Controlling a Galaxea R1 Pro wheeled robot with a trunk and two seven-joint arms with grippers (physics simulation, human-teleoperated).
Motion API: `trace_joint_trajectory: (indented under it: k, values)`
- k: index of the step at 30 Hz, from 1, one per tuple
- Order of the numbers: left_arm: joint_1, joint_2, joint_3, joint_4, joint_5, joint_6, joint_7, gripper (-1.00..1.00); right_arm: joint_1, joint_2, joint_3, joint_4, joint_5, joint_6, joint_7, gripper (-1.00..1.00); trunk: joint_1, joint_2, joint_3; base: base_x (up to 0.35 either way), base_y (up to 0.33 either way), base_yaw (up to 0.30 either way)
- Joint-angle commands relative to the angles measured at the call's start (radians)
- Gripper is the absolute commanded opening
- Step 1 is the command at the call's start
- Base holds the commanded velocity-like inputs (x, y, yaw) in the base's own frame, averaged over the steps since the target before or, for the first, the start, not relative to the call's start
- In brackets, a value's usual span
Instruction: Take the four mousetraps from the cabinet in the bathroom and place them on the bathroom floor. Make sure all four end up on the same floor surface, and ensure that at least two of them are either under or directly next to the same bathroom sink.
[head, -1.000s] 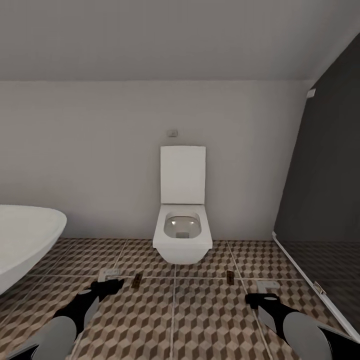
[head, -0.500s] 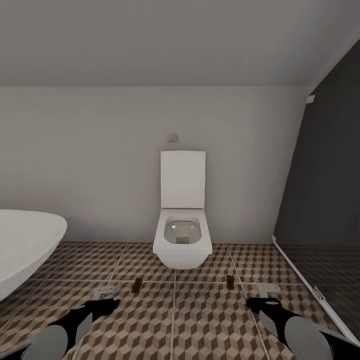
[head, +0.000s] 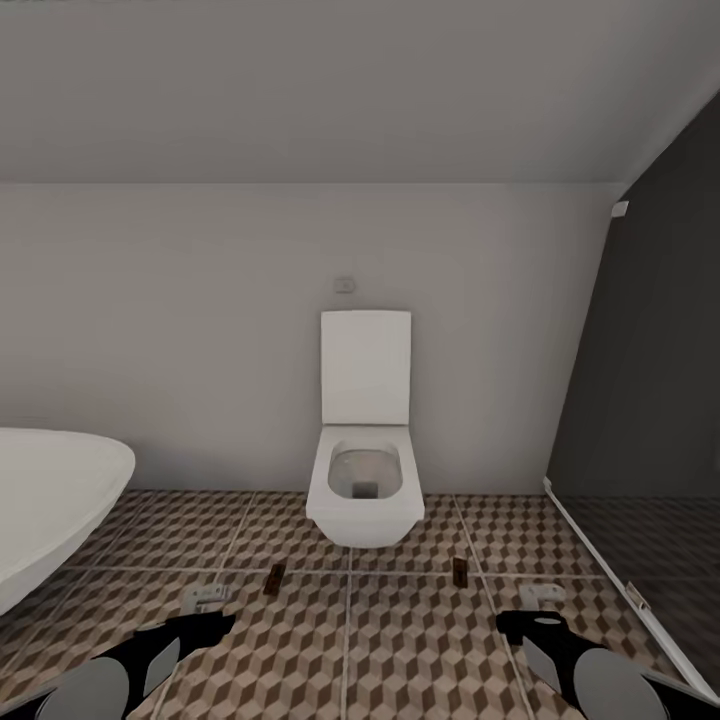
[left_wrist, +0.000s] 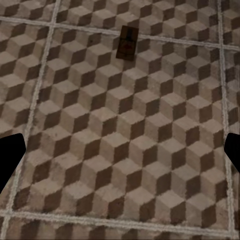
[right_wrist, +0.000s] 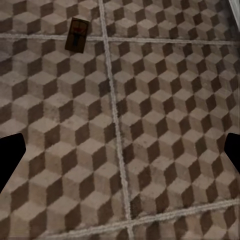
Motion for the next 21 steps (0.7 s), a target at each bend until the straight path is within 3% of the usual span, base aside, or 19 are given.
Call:
trace_joint_trajectory:
  k: [1,21]
  values:
    - [0.0,0.0,0.009,0.002,-0.009,0.001,-0.003,1.0,0.001,-0.001,-0.007,0.003,0.011,-0.001,-0.004,1.0,-0.004,0.007,0.002,0.0,0.0,0.0]
    - [0.005,0.003,0.009,0.013,-0.008,0.001,-0.003,1.0,0.045,-0.001,-0.007,0.003,0.011,-0.002,-0.005,1.0,-0.081,0.147,0.065,0.0,0.0,0.0]
